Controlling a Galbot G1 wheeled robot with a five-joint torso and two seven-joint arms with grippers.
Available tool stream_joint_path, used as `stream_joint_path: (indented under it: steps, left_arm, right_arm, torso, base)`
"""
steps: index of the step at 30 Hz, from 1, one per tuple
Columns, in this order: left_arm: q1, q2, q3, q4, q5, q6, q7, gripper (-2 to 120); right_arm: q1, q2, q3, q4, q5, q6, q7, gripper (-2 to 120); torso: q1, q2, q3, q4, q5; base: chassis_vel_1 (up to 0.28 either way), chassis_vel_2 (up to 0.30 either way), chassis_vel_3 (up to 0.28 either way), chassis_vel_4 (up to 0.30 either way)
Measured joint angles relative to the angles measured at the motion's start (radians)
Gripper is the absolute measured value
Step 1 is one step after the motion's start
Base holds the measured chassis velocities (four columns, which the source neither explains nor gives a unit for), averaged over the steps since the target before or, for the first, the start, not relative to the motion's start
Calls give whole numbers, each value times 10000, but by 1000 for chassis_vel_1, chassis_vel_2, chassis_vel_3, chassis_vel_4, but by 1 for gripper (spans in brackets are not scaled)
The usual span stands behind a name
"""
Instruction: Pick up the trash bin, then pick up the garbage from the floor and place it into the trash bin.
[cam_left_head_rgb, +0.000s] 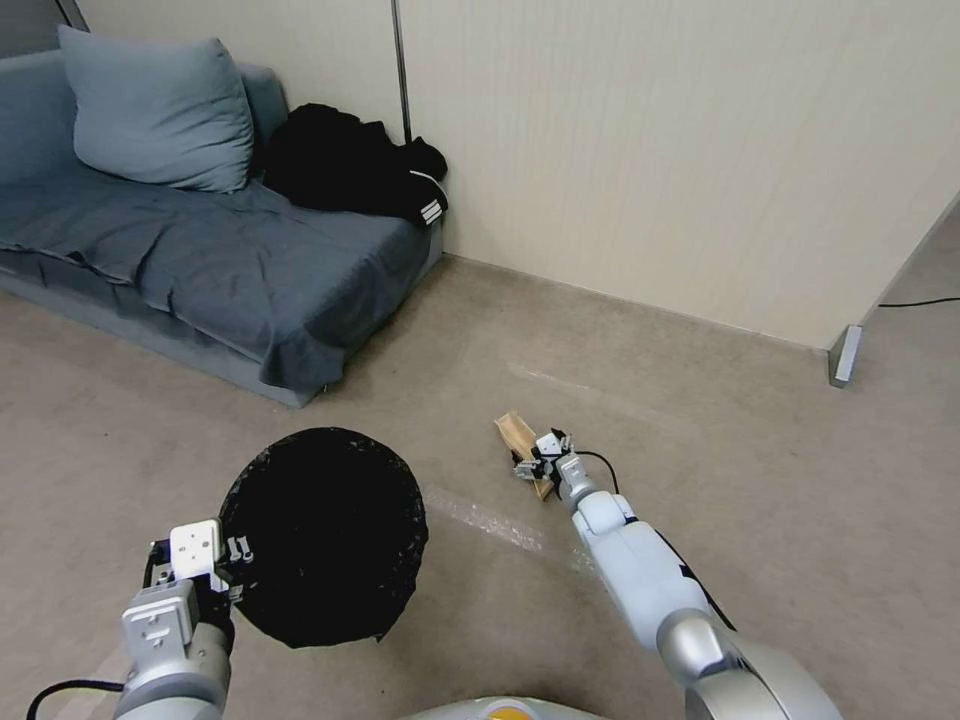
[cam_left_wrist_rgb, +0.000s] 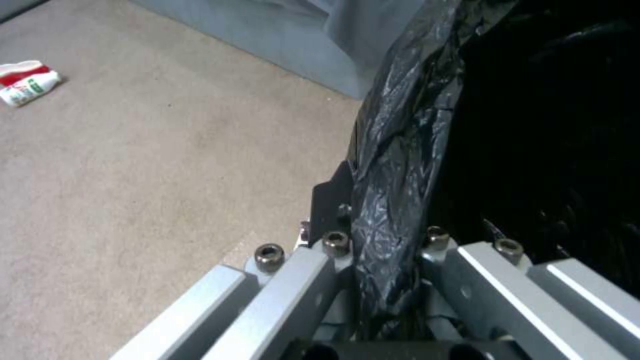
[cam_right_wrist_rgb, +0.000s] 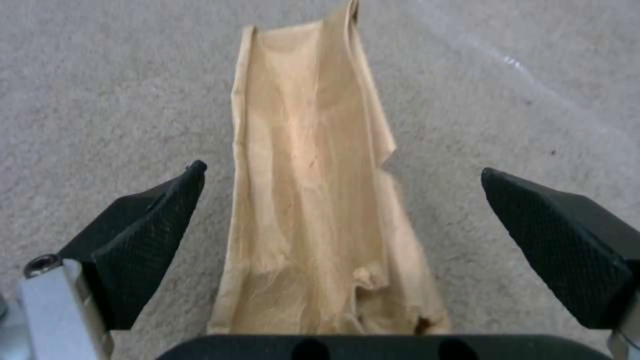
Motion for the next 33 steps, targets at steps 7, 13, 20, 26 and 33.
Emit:
stream_joint_path:
  steps: [7,13,20,26,33]
  left_arm:
    - [60,-18,26,-47,65,-37,5,1]
    - [87,-21,31,-80,66,-75,6,1]
    - [142,-22,60,-80,75,-198,9,1]
    - [197,14,64,-81,76,-275,16,1]
    - [193,45,65,-119,68,-278,18,1]
  right_arm:
    - [491,180,971,-1160,-733,5,-165,92]
    - [677,247,1384,-1609,-833,-120,-319,72]
    - [749,281,1748,-1865,-993,-148,-379,48]
    - [714,255,1876,-1868,-1022,-195,-370,24]
    - [660,237,1899,-1857,-1013,-214,-333,6]
  torso:
    - [0,0,0,0,0]
    - [0,0,-1,1,0]
    - [-1,0,-2,5,2]
    - [0,1,-2,3,3]
    - [-1,1,-3,2,-1]
  base:
    - [0,0,0,0]
    - [0,0,0,0]
    - [0,0,0,0]
    - [0,0,0,0]
    - [0,0,0,0]
